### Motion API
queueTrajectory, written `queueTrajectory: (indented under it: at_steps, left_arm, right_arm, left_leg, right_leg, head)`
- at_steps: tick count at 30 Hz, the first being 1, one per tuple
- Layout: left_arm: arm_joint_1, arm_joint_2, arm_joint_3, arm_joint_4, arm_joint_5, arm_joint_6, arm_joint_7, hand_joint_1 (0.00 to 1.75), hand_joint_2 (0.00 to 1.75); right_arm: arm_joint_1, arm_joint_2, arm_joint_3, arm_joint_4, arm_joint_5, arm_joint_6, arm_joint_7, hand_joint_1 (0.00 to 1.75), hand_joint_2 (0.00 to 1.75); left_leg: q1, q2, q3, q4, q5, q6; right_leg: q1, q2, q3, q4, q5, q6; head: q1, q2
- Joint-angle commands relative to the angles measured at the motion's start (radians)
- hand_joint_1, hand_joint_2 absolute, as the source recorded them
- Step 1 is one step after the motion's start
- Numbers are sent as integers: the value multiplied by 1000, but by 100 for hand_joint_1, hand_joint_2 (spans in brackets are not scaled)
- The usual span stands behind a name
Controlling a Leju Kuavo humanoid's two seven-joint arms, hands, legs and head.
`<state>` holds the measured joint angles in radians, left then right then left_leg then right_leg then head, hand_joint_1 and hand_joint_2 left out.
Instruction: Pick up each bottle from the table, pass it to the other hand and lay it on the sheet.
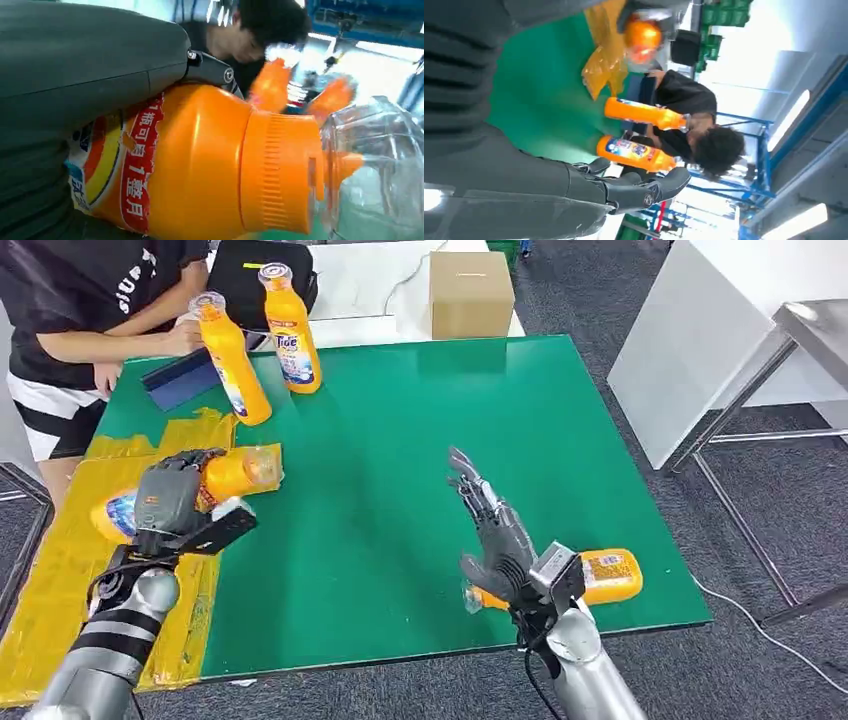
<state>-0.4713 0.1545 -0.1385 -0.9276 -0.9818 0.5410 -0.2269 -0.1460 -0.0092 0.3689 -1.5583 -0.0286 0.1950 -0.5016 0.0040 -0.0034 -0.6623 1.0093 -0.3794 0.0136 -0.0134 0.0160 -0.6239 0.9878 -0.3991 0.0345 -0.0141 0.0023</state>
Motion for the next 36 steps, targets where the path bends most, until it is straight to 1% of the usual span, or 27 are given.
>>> queueTrajectory:
  at_steps: [1, 2, 5, 7, 8, 9, 10, 11, 12, 13, 14, 15, 16, 17, 18, 19, 21, 23, 26, 32, 34, 36]
  left_arm:
    - [-159, -42, -16, 499, -47, 19, 2, 175, 175]
    - [-159, -42, -16, 499, -47, 19, 2, 175, 175]
    - [-155, -44, -15, 504, -46, 28, -2, 175, 175]
    - [-157, -43, -13, 509, -44, 30, -5, 175, 175]
    - [-157, -43, -13, 509, -44, 30, -5, 175, 175]
    - [-161, -49, 5, 515, -16, -3, -22, 175, 175]
    - [-160, -56, 28, 520, 22, -42, -51, 175, 175]
    - [-152, -61, 37, 527, 29, -30, -59, 175, 175]
    - [-145, -69, 43, 540, 39, -28, -70, 175, 175]
    - [-142, -81, 70, 549, 79, -51, -99, 175, 175]
    - [-138, -93, 98, 560, 120, -72, -130, 175, 175]
    - [-136, -96, 101, 565, 124, -73, -130, 175, 175]
    - [-135, -103, 108, 574, 133, -75, -127, 175, 175]
    - [-132, -111, 119, 582, 147, -75, -130, 175, 175]
    - [-130, -117, 129, 584, 160, -77, -137, 93, 175]
    - [-127, -122, 138, 586, 169, -62, -145, 0, 175]
    - [-123, -131, 161, 583, 199, -54, -164, 0, 175]
    - [-114, -145, 201, 564, 254, -9, -232, 0, 175]
    - [-107, -156, 224, 543, 302, 11, -281, 0, 175]
    - [-104, -160, 228, 533, 316, 4, -293, 0, 175]
    - [-97, -162, 226, 524, 325, 1, -302, 0, 175]
    - [-92, -166, 226, 516, 335, -2, -312, 0, 175]
  right_arm:
    - [-38, 2, -6, 50, -21, 24, 3, 0, 175]
    - [-38, 2, -6, 50, -21, 24, 3, 0, 175]
    - [-38, 2, -4, 53, -21, 24, 3, 0, 175]
    - [-37, 1, -4, 53, -21, 24, 3, 0, 175]
    - [-37, 1, -4, 53, -21, 24, 3, 0, 175]
    - [-37, 0, -4, 52, -22, 24, 3, 0, 175]
    - [-36, 0, -4, 52, -24, 23, 5, 0, 175]
    - [-34, 2, -7, 55, -30, 21, 9, 0, 175]
    - [-34, 3, -6, 61, -34, 20, 11, 0, 175]
    - [-34, 2, -5, 65, -37, 21, 13, 0, 175]
    - [-35, 0, -2, 73, -37, 21, 14, 0, 175]
    - [-35, 0, 0, 75, -37, 22, 14, 0, 175]
    - [-38, 0, 2, 83, -37, 21, 15, 0, 175]
    - [-42, 0, 4, 91, -37, 20, 18, 0, 175]
    - [-44, 0, 5, 96, -37, 19, 21, 0, 175]
    - [-47, 0, 7, 102, -36, 16, 25, 0, 175]
    - [-50, 0, 10, 111, -36, 12, 30, 0, 175]
    - [-48, -2, 15, 122, -38, 10, 33, 0, 175]
    - [-46, -1, 25, 142, -39, 3, 38, 0, 175]
    - [-44, -1, 25, 147, -39, 1, 38, 0, 175]
    - [-47, 3, 28, 153, -40, 0, 39, 0, 175]
    - [-48, 4, 29, 159, -40, -2, 40, 0, 175]
  left_leg:
    - [0, -1, 5, -1, -1, -1]
    - [0, -1, 3, -1, 0, -1]
    - [0, -1, 6, -1, -1, -1]
    - [0, -1, 2, 0, 0, -1]
    - [1, -2, 4, 0, -1, -1]
    - [1, -1, 3, 0, -1, -1]
    - [1, -1, 5, 0, -2, -2]
    - [0, -1, 2, 0, 0, -1]
    - [0, -1, 5, 0, -1, -2]
    - [0, 0, 3, -1, 0, -1]
    - [0, 0, 7, -1, -1, -2]
    - [0, 0, 4, -1, 0, -1]
    - [0, 0, 7, -2, -1, -2]
    - [0, -1, 5, -1, 0, -1]
    - [0, -1, 8, -2, -1, -2]
    - [-1, -2, 8, -2, 0, -1]
    - [-1, -3, 9, -2, 0, -1]
    - [0, -4, 12, -2, -1, -1]
    - [-1, -4, 11, -2, 0, -1]
    - [-1, -5, 12, -2, 1, -1]
    - [-1, -4, 15, -2, -1, -1]
    - [-1, -3, 14, -2, -1, -2]
  right_leg:
    - [0, -3, 6, -1, -1, -1]
    - [0, -2, 4, -1, -1, -1]
    - [1, -3, 7, -1, -2, -1]
    - [0, -2, 3, 0, -1, -1]
    - [1, -3, 5, 0, -2, -1]
    - [1, -2, 4, 0, -1, -1]
    - [1, -2, 7, 0, -2, -2]
    - [0, -2, 4, 0, -1, -1]
    - [1, -2, 6, 0, -2, -2]
    - [0, -1, 3, -1, -1, -1]
    - [0, -2, 8, -1, -2, -2]
    - [0, -1, 5, -1, -1, -1]
    - [0, -2, 8, -2, -1, -2]
    - [0, -1, 6, -1, -1, -1]
    - [0, -2, 9, -2, -1, -2]
    - [0, -2, 9, -1, -1, -1]
    - [-1, -3, 11, -1, -2, -1]
    - [0, -3, 14, -3, -2, -1]
    - [0, -2, 13, -2, -1, -1]
    - [-1, -4, 14, -1, -1, -1]
    - [0, -4, 17, -2, -2, -2]
    - [0, -3, 16, -2, -1, -2]
  head:
    - [1, 0]
    - [1, 0]
    - [0, 0]
    - [1, 0]
    - [1, 0]
    - [1, 0]
    - [0, 0]
    - [1, 0]
    - [1, 0]
    - [1, 0]
    - [0, 0]
    - [0, 0]
    - [0, 0]
    - [0, 0]
    - [0, 0]
    - [0, 0]
    - [0, 0]
    - [0, 0]
    - [0, 0]
    - [0, 0]
    - [0, 0]
    - [0, 0]
